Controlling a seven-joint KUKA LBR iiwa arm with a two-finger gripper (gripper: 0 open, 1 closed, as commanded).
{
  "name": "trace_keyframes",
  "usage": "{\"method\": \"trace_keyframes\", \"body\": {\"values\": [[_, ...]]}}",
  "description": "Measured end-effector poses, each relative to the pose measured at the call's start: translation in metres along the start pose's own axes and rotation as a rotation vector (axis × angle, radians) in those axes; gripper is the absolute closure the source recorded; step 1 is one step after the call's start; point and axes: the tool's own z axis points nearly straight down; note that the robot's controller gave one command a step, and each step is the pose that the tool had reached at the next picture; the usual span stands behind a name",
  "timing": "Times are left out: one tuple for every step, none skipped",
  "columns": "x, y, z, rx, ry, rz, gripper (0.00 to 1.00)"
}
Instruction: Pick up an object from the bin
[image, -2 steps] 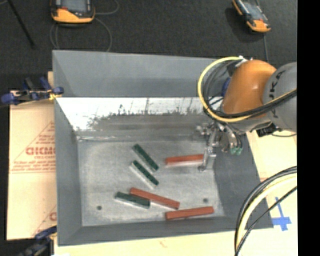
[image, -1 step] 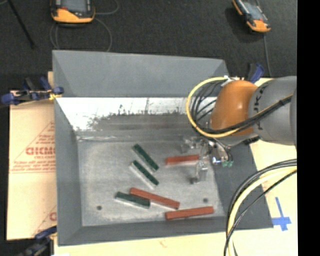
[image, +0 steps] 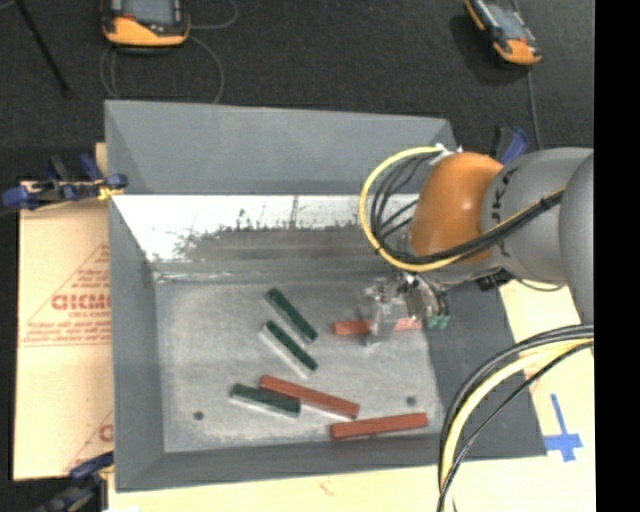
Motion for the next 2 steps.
{"method": "trace_keyframes", "body": {"values": [[0.0, 0.0, 0.0, 0.0, 0.0, 0.0, 1.0], [0.0013, -0.0001, -0.0039, 0.0, 0.004, -0.001, 1.0]]}}
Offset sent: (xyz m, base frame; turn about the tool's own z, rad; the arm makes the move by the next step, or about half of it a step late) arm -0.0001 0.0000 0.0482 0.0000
